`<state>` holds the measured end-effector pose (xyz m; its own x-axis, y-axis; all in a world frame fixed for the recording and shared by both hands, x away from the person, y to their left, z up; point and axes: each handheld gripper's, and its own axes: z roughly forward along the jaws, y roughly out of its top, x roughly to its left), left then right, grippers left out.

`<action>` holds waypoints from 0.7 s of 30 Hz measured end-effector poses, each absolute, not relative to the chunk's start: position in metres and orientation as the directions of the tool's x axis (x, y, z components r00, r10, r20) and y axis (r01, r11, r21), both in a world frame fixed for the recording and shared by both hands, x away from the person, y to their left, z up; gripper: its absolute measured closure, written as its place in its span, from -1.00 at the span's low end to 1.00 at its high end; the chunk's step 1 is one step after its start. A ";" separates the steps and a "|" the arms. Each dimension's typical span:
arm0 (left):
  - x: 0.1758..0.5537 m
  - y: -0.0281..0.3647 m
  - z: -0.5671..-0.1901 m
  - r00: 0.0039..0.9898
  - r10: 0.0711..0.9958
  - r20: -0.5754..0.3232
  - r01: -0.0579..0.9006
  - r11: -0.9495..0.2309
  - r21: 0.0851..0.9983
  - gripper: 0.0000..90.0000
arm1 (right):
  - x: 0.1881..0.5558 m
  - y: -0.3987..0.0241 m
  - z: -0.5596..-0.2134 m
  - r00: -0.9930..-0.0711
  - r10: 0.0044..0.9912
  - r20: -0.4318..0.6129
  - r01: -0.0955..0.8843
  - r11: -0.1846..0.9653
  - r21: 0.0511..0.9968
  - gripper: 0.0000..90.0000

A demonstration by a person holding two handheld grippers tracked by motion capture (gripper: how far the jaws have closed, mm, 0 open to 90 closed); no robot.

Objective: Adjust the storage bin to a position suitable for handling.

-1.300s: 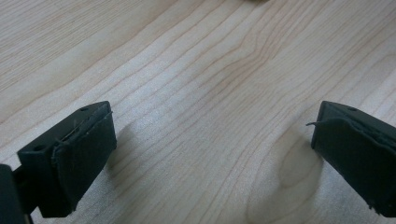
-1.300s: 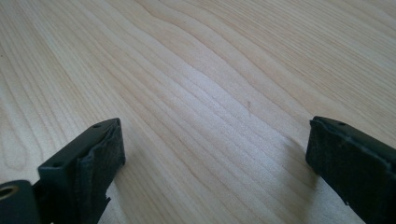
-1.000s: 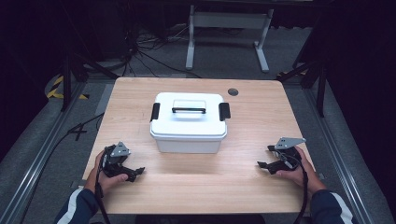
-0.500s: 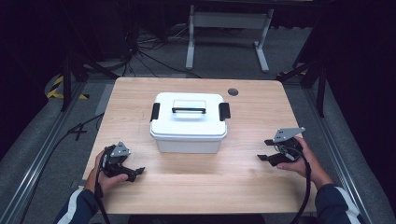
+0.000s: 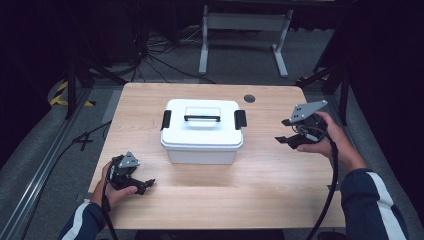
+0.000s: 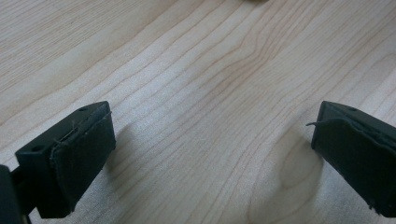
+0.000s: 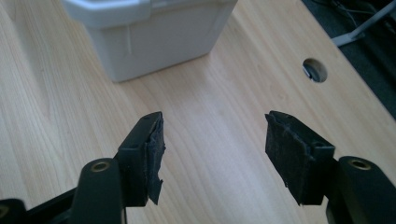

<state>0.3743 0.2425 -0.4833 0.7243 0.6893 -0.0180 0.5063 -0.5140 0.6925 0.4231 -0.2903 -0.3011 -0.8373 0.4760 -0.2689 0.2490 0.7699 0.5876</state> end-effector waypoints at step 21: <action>0.374 0.243 -0.483 0.725 0.689 -0.018 0.506 -0.514 0.693 -1.00 | 0.447 -0.215 -0.258 -0.876 0.342 -0.340 0.124 0.842 0.526 -0.08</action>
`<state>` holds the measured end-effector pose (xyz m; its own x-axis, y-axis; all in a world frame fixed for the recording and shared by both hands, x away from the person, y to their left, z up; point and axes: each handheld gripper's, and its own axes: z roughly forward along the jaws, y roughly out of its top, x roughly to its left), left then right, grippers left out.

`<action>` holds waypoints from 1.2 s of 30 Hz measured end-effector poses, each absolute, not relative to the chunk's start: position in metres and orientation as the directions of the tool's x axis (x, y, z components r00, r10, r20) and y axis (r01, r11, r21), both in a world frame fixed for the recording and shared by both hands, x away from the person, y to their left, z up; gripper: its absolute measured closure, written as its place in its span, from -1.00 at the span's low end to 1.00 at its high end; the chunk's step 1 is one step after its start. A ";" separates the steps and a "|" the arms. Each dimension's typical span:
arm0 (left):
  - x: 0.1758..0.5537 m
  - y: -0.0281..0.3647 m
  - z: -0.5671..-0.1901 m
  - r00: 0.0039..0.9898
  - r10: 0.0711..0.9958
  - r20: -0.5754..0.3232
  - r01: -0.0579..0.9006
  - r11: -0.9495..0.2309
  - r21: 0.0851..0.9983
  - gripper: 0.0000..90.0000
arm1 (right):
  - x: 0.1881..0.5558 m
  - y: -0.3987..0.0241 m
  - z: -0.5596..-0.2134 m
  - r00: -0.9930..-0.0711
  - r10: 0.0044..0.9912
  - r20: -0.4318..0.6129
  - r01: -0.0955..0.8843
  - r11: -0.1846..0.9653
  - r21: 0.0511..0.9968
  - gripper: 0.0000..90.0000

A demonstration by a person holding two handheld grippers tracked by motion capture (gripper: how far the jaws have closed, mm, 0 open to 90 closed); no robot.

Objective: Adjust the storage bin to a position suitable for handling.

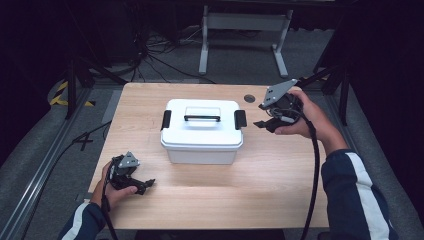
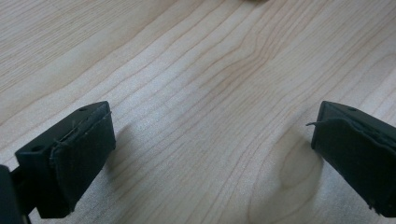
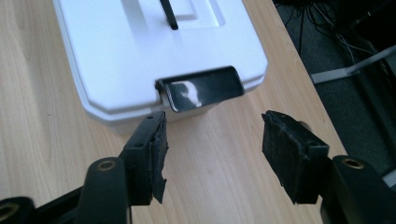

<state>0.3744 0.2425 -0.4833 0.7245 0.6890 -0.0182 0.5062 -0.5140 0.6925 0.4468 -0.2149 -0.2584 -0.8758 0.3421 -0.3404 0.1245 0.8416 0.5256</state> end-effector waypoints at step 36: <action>0.374 0.243 -0.483 0.726 0.687 -0.018 0.507 -0.518 0.689 -1.00 | 0.471 -0.092 -0.278 -0.923 0.137 -0.360 -0.022 0.915 0.403 0.33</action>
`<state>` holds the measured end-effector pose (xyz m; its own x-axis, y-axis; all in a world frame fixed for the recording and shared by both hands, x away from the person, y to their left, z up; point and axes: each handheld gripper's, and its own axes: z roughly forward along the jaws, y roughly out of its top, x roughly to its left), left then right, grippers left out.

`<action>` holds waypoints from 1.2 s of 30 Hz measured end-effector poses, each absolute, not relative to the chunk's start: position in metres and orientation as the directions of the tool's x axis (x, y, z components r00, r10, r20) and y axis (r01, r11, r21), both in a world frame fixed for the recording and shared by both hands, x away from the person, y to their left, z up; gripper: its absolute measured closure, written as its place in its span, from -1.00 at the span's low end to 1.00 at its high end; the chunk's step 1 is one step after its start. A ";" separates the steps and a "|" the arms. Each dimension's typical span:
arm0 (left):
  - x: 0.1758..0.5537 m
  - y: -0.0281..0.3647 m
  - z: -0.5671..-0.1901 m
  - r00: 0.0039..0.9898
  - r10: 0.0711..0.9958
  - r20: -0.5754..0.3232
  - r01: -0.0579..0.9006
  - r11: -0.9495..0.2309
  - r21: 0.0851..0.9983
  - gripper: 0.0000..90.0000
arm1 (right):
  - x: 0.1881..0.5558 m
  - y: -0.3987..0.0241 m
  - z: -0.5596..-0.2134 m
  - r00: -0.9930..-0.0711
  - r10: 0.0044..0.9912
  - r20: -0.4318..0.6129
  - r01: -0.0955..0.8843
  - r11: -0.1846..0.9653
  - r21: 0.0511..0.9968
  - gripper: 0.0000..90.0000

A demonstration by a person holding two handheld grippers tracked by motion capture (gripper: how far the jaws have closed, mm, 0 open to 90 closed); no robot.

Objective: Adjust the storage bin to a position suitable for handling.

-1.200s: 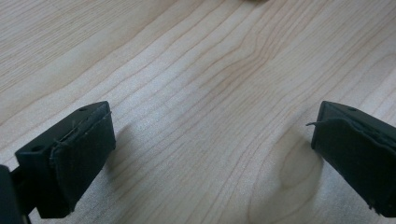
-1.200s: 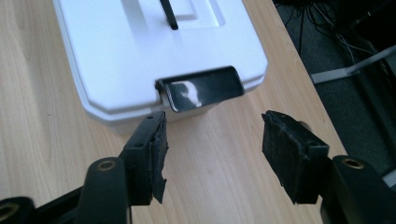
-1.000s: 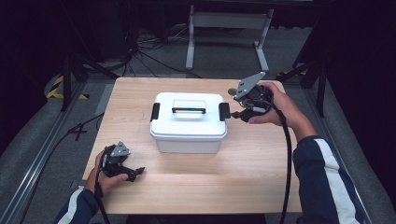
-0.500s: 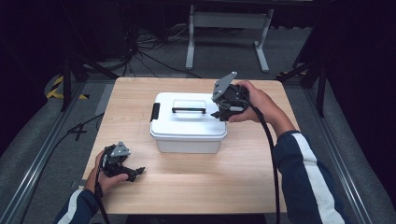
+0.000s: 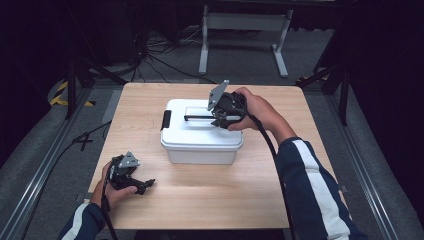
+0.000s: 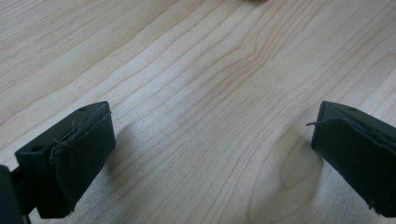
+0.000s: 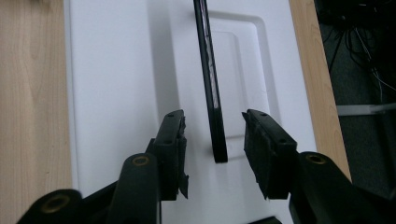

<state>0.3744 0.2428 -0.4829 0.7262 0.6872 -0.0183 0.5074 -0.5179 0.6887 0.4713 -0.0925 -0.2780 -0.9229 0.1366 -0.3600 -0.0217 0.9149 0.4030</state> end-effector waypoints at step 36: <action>0.374 0.243 -0.483 0.725 0.689 -0.019 0.507 -0.514 0.692 -1.00 | 0.475 -0.084 -0.272 -0.903 0.085 -0.421 -0.122 0.889 0.441 0.88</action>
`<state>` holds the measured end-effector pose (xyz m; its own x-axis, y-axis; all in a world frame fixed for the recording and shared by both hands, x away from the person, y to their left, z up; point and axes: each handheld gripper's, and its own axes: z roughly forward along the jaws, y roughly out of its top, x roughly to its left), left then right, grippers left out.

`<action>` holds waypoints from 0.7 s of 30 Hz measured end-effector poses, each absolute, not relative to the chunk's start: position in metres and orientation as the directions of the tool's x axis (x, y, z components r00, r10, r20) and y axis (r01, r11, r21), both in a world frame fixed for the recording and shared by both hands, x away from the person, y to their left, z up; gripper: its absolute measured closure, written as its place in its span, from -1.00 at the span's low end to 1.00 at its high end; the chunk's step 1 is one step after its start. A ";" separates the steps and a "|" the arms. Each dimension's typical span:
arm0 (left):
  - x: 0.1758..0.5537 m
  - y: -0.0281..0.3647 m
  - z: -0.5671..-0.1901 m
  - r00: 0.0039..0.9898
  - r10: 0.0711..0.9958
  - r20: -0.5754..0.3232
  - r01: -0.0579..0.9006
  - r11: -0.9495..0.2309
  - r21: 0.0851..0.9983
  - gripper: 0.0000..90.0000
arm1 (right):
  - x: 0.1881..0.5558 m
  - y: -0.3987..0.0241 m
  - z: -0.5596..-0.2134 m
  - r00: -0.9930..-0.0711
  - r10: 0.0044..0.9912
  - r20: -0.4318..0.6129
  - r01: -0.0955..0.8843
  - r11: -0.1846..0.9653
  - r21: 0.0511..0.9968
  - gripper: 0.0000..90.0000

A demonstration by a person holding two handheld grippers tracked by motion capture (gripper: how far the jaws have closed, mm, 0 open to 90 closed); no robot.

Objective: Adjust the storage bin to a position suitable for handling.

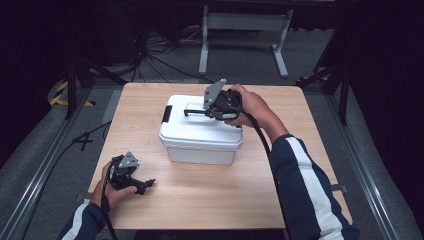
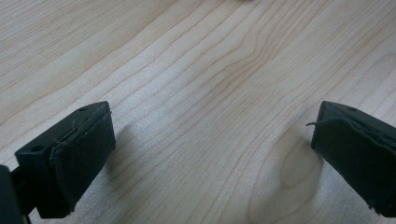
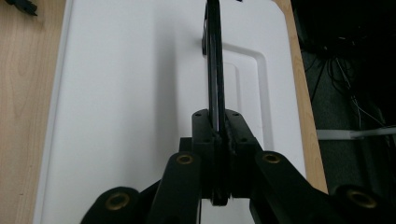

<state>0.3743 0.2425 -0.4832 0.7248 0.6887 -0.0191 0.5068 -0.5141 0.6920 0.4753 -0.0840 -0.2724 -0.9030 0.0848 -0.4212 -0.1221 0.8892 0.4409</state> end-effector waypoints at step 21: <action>0.374 0.243 -0.483 0.727 0.686 -0.020 0.509 -0.518 0.687 -1.00 | 0.464 -0.109 -0.256 -0.892 0.103 -0.440 -0.133 0.871 0.473 0.88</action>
<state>0.3743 0.2429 -0.4827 0.7269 0.6864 -0.0203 0.5087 -0.5185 0.6873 0.4636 -0.1086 -0.2564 -0.8919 0.1027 -0.4405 -0.1332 0.8710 0.4729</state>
